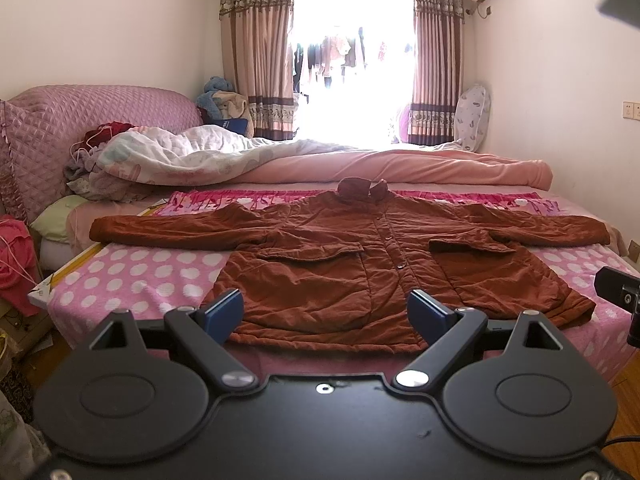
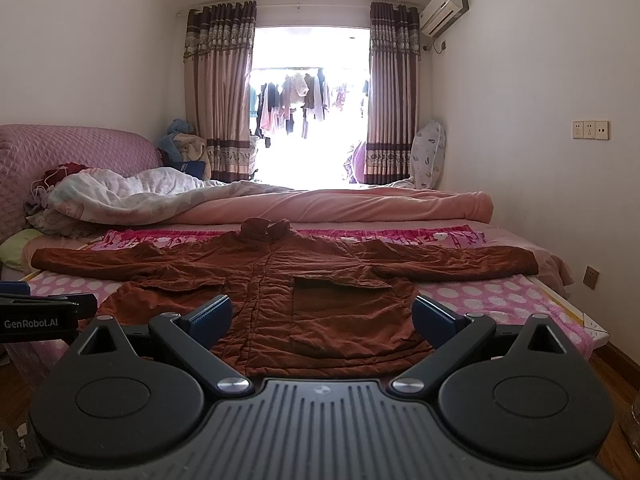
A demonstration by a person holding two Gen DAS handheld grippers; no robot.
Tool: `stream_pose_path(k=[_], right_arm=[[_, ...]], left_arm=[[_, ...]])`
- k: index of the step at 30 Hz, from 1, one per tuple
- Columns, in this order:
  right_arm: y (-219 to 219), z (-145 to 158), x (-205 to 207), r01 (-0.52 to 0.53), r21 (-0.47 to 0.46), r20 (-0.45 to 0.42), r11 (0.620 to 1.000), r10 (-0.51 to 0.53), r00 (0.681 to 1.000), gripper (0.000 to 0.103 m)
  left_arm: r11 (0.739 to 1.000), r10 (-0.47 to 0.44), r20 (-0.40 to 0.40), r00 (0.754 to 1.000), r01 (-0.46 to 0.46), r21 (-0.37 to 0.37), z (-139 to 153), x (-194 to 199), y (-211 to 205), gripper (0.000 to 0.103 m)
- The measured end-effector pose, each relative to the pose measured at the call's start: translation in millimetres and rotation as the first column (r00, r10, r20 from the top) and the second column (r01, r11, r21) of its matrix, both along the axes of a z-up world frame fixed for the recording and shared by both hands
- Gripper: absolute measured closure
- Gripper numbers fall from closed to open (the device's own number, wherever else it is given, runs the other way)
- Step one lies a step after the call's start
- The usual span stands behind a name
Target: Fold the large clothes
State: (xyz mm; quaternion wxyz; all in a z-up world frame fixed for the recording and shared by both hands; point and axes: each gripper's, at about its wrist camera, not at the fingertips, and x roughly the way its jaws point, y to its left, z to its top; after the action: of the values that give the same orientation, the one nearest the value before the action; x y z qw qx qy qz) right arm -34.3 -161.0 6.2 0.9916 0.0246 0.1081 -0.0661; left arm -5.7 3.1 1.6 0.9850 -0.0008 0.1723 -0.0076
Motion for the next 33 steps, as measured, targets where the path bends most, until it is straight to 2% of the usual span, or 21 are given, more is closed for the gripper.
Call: stream_pose_path(k=[4,8,10,12,15,18,21,26,29,32,33], right_arm=[[-0.5,0.3,0.1,-0.001,0.001,0.002,1.000,0.001,1.000,0.000],[-12.4,5.8,15.3,-0.022,0.047,-0.018,0.999,0.023,1.000,0.000],[-15.3,3.6,22.0,-0.024,0.053,-0.015,0.998,0.025,1.000,0.000],[-33.4,2.9,51.6,0.020,0.046,-0.016,0.999,-0.019,1.000,0.000],[-67.2,-5.1,86.6,0.098,0.068,-0.030,0.993,-0.096,0.995,0.000],[-105.6,-12.8,113.6,0.138,0.119,-0.014,0.983,-0.137,0.990,0.000],[-151.5,-21.0,143.3,0.190,0.167,-0.036,0.968,-0.186,0.982,0.000],[-238.9,-36.1,184.4,0.272,0.266,-0.032,0.925,-0.273,0.961,0.000],[-298.3,-47.1,216.6,0.336,0.332,-0.057,0.881,-0.337,0.940,0.000],[-357.0,-63.5,246.6,0.401,0.431,-0.112,0.809,-0.393,0.913,0.000],[-377.5,-71.4,255.7,0.417,0.478,-0.127,0.773,-0.409,0.904,0.000]], left_arm=[[1.000,0.001,-0.001,1.000,-0.001,-0.010,1.4,4.1,1.8,0.012],[0.999,0.020,0.012,1.000,-0.020,-0.037,6.0,23.9,14.2,0.012],[0.997,0.073,0.041,0.996,-0.072,-0.023,7.6,37.9,18.1,0.012],[0.995,0.097,0.052,0.994,-0.098,0.014,8.4,61.2,22.1,0.012],[0.995,0.086,-0.005,0.996,-0.086,0.041,6.5,103.5,31.0,0.012],[0.996,0.093,-0.058,0.994,-0.092,0.010,1.9,139.3,39.4,0.012],[0.994,0.112,-0.091,0.990,-0.112,0.005,-0.9,169.0,42.2,0.012],[0.991,0.137,-0.149,0.979,-0.136,0.016,-5.4,219.6,38.6,0.012],[0.992,0.123,-0.213,0.969,-0.127,-0.003,-10.1,254.0,34.1,0.012],[0.994,0.090,-0.256,0.963,-0.103,-0.037,-18.1,279.0,24.4,0.012],[0.994,0.078,-0.271,0.959,-0.096,-0.052,-20.9,286.3,20.1,0.012]])
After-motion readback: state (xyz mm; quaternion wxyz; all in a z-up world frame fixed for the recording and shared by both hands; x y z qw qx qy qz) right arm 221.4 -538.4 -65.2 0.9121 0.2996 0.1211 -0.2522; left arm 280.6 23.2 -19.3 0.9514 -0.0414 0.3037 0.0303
